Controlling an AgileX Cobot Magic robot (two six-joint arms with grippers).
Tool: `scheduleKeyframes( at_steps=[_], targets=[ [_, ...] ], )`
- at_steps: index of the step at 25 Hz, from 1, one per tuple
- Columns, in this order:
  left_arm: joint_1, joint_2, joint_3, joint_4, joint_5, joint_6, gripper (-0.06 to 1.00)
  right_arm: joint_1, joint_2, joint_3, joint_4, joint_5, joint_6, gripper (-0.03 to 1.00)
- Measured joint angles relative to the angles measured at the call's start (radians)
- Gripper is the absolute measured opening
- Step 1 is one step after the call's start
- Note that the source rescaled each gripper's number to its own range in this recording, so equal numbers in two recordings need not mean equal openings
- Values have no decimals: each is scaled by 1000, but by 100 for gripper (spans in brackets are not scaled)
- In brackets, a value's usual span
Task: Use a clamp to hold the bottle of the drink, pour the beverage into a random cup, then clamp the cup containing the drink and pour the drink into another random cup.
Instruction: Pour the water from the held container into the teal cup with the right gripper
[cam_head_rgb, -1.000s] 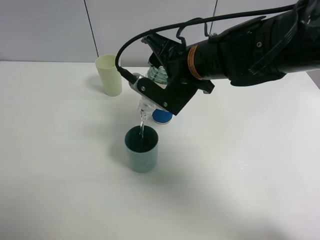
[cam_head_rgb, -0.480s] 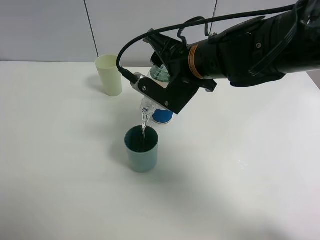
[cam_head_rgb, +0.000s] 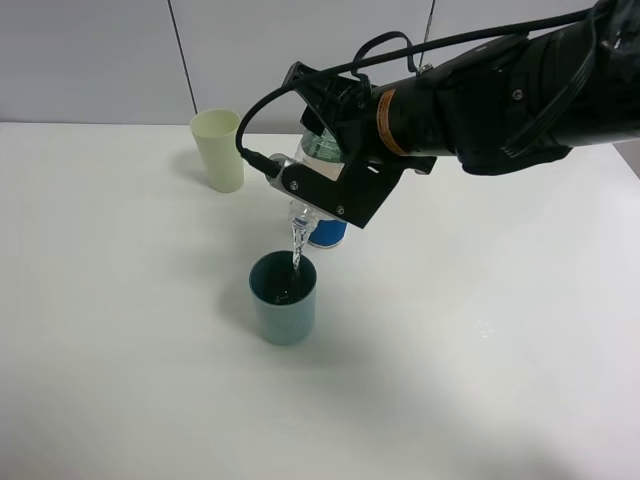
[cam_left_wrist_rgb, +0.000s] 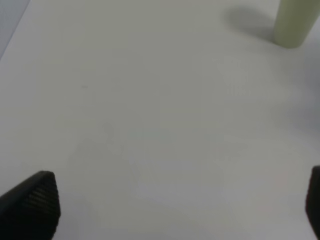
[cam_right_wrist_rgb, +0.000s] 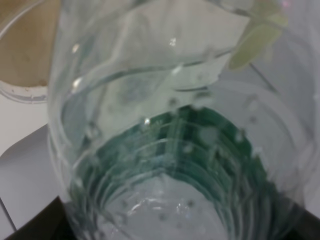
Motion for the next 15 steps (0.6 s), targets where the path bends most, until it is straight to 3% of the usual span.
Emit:
scheduleKeyframes(
  at_steps=[15],
  targets=[
    [0, 0, 0, 0, 0, 0, 100, 23, 0, 0, -55, -2, -4, 2]
  ],
)
